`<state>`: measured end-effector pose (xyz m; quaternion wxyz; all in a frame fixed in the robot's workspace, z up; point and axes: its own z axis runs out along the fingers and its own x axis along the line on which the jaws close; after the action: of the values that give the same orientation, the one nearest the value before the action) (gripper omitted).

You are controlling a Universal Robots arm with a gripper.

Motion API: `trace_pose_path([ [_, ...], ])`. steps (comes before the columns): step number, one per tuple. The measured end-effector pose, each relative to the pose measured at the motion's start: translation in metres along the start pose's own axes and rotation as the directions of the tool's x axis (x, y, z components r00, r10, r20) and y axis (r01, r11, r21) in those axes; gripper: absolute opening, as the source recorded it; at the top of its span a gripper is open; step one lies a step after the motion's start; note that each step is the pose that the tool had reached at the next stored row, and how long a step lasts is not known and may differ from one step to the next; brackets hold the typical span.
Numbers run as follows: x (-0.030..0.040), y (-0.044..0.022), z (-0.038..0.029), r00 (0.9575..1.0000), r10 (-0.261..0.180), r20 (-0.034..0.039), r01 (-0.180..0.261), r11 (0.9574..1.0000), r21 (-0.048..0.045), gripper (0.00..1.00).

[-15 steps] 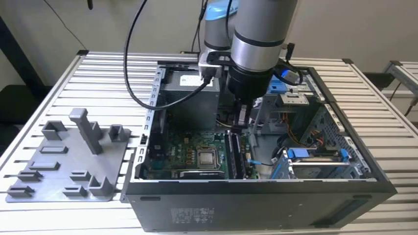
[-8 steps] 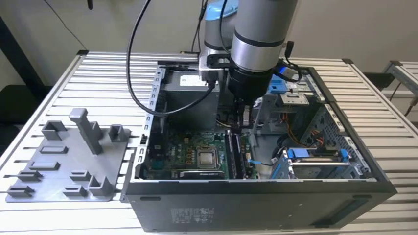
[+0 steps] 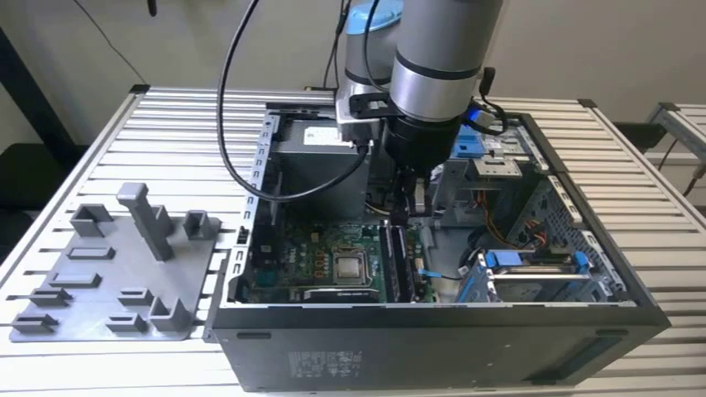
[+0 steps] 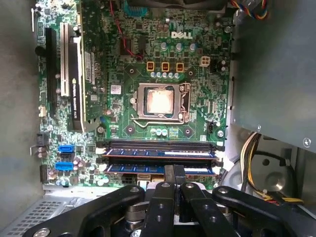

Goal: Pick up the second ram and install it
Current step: 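Press down the second ram until it locks into place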

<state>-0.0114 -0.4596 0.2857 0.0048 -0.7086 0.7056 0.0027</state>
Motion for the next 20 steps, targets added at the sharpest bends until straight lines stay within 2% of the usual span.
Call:
trace_pose_path([
  [11, 0.0, -0.0006, 0.0021, 1.0, 0.0, 0.0001, 0.0, 1.0, 0.0, 0.11],
  [15, 0.0001, -0.0007, 0.0064, 1.0, 0.0, 0.0, 0.0, 1.0, 0.0, 0.11],
  [20, 0.0002, -0.0007, 0.0154, 1.0, 0.0, 0.0, 0.0, 1.0, 0.0, 0.11],
])
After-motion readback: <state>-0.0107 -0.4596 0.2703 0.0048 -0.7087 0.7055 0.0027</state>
